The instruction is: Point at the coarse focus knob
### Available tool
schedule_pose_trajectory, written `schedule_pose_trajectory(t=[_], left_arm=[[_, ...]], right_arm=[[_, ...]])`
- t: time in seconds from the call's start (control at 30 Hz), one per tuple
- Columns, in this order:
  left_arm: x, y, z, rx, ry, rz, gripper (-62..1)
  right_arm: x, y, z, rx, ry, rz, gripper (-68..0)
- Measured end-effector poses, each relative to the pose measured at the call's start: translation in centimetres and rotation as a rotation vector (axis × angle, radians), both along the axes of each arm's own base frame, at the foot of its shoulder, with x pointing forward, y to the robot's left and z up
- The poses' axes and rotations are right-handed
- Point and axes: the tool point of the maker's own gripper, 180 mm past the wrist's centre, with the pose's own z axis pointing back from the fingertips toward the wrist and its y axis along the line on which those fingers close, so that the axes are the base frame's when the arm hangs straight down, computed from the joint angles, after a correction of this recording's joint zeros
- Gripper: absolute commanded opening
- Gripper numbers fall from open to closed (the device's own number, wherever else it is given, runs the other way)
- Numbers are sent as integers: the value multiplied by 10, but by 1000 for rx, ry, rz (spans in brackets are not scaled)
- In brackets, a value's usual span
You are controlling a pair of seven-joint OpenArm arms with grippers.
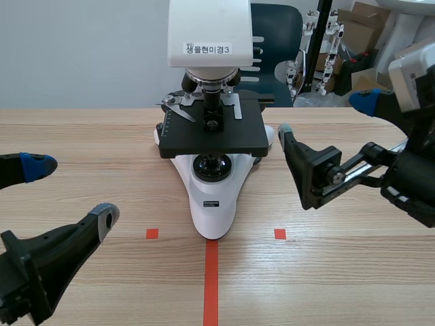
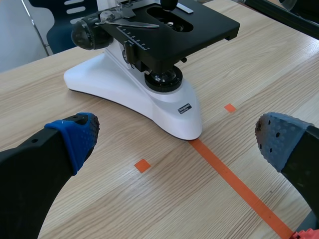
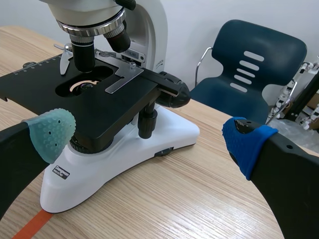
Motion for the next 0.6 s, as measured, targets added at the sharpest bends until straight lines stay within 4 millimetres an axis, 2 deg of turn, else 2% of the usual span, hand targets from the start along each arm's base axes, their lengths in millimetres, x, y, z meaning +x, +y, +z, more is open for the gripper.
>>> schedule_pose_trajectory(t=[0.37,0.6], left_arm=[[0,0,0,0,0,0,14],[0,0,0,0,0,0,14]], right_arm=[[-1,-4,-9,-8,24,-10,4],[-12,-23,-44,-16,83,-47,4]])
